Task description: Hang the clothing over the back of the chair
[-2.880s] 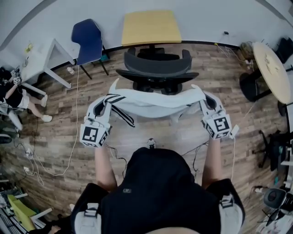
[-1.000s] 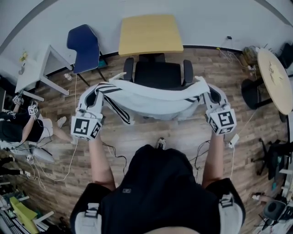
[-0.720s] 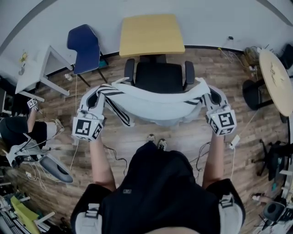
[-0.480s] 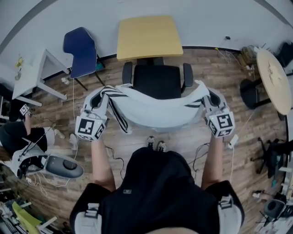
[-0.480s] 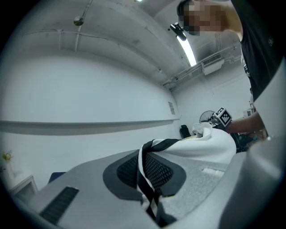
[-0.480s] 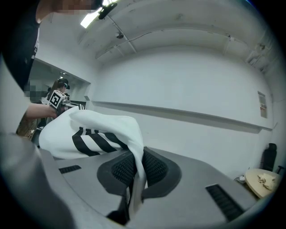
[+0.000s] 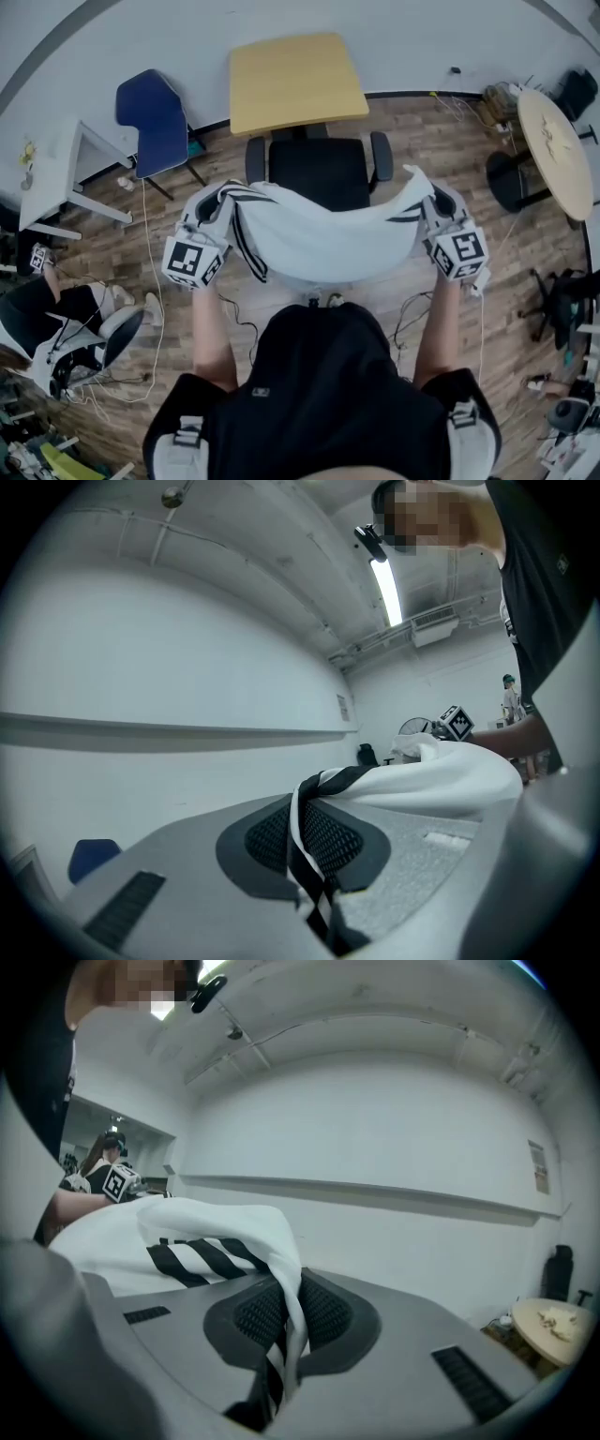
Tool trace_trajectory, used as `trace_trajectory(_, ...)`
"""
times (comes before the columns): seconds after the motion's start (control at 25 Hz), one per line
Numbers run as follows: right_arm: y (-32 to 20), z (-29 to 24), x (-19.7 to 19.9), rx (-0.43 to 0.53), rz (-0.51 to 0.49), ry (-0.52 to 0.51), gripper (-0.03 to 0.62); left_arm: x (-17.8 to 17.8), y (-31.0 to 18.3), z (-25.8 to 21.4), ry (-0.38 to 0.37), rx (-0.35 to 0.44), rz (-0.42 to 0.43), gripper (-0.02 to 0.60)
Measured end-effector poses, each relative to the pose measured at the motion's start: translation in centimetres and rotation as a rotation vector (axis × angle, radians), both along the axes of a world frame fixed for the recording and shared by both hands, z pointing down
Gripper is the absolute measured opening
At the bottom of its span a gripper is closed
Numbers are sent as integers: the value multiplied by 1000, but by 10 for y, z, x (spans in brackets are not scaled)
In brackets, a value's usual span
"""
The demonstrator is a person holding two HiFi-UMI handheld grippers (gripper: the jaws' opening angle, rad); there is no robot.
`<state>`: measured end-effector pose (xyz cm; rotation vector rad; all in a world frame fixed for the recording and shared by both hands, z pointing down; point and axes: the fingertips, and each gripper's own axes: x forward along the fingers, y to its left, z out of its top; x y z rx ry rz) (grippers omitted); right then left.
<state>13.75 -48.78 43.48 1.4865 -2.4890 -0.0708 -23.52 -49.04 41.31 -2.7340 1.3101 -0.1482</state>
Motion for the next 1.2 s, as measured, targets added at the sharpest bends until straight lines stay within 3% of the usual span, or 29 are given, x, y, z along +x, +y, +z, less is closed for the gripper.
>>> trace_trajectory(0.16, -7, 9, -2, -7, 9, 60, 9, 0, -7, 9, -1, -10, 22, 6)
trace_trajectory(0.68, -10, 36, 0, -76, 64, 60, 9, -15, -16, 50, -10, -107, 75, 8)
trace_trajectory(1.2, 16, 47, 9, -82, 63, 65, 32, -14, 22, 72, -81, -136, 112, 18)
